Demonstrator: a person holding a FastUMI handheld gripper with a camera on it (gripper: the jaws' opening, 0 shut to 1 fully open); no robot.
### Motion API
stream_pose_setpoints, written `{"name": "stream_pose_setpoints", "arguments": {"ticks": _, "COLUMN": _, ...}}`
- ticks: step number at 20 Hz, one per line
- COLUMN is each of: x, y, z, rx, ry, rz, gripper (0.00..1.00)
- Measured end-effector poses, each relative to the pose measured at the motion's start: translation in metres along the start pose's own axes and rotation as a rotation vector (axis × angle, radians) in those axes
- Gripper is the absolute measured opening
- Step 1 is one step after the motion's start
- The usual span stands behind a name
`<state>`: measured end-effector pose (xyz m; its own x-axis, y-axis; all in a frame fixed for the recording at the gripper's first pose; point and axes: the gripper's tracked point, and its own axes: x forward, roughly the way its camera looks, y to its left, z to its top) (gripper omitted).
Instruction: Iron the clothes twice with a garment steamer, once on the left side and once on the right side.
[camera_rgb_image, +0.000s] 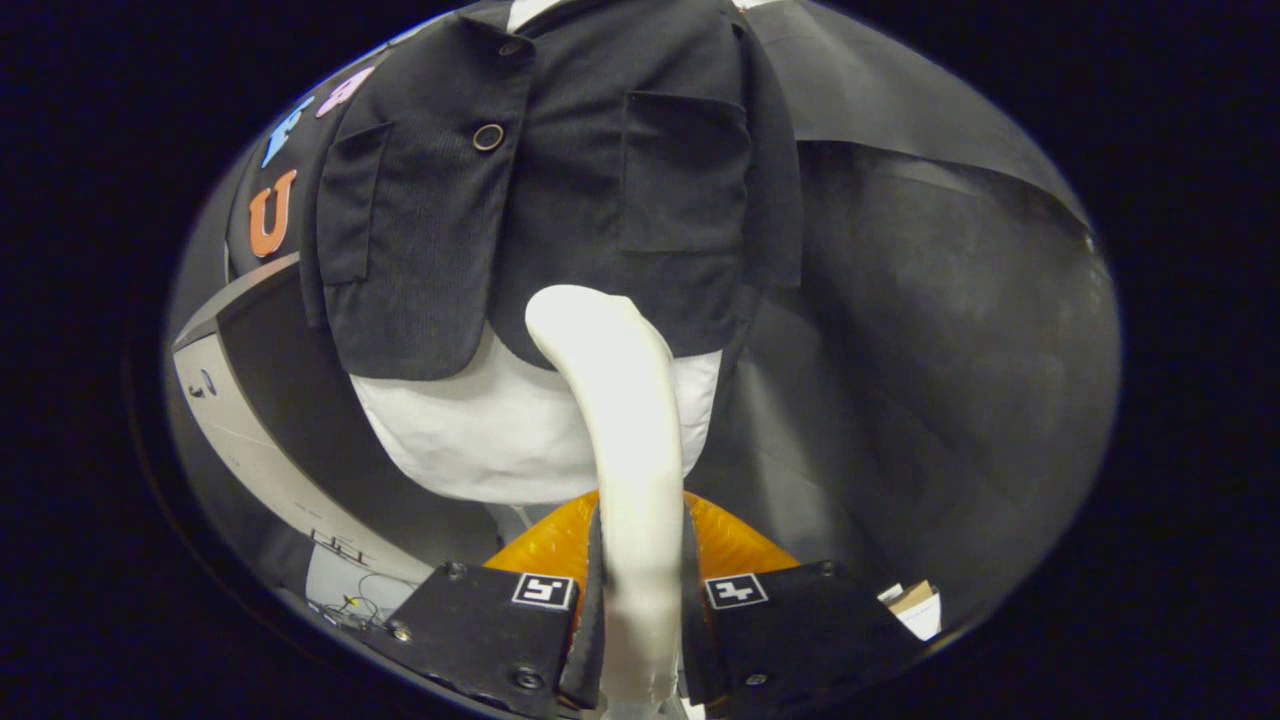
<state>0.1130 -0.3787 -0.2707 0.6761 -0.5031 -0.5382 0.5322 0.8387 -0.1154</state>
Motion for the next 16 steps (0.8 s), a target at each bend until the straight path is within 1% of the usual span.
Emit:
{"name": "stream_pose_setpoints", "arguments": {"ticks": 2, "x": -0.007, "y": -0.001, "z": -0.004, "rx": -0.002, "ry": 0.006, "rz": -0.007, "gripper": 0.35}}
{"name": "stream_pose_setpoints", "arguments": {"ticks": 5, "x": -0.031, "y": 0.008, "z": -0.007, "rx": 0.023, "ry": -0.019, "rz": -0.031, "gripper": 0.35}}
{"name": "stream_pose_setpoints", "arguments": {"ticks": 8, "x": -0.066, "y": 0.028, "z": -0.007, "rx": 0.050, "ry": -0.053, "rz": -0.046, "gripper": 0.35}}
{"name": "stream_pose_setpoints", "arguments": {"ticks": 11, "x": -0.104, "y": 0.052, "z": -0.012, "rx": 0.042, "ry": -0.084, "rz": -0.059, "gripper": 0.35}}
{"name": "stream_pose_setpoints", "arguments": {"ticks": 16, "x": -0.171, "y": 0.100, "z": -0.020, "rx": 0.009, "ry": -0.143, "rz": -0.055, "gripper": 0.34}}
